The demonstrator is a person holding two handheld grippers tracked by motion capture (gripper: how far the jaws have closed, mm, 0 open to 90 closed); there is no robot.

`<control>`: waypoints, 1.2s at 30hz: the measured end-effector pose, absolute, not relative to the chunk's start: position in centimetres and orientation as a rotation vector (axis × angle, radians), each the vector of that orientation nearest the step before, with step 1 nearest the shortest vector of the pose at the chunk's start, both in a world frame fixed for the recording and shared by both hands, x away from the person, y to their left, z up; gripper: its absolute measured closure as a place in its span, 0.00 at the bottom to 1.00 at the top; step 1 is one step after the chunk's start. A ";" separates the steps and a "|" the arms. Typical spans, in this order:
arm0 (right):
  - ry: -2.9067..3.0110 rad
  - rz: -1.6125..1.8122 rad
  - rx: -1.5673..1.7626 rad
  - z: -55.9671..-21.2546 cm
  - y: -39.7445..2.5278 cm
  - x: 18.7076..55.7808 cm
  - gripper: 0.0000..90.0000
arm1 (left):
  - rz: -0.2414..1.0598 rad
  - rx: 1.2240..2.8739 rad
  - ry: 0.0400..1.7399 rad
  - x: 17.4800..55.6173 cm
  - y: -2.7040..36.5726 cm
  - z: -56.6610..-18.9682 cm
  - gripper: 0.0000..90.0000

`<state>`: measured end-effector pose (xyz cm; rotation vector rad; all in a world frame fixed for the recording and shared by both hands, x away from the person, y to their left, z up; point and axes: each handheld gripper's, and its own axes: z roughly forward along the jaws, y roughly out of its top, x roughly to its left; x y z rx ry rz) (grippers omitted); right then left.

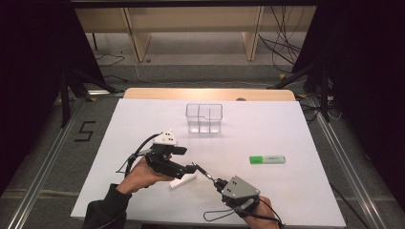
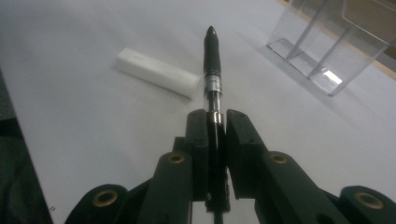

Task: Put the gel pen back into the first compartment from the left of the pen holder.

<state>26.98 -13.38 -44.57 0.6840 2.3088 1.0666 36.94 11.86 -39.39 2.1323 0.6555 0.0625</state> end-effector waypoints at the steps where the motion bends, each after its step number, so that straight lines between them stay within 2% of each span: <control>1: 2.313 1.064 0.662 -44.6 -13.2 26.9 0.89 | 0.046 2.149 0.649 37.0 11.9 -39.5 0.23; 15: 2.327 0.887 0.287 -44.3 -12.2 25.0 0.89 | -0.075 2.373 0.525 37.0 10.2 -39.9 0.24; 27: 2.273 0.764 0.017 -44.9 -11.6 23.9 0.89 | -0.162 2.501 0.386 37.0 8.7 -39.9 0.30; 36: 2.278 0.729 -0.065 -45.1 -11.5 23.7 0.89 | -0.207 2.596 0.271 36.2 7.3 -40.5 0.32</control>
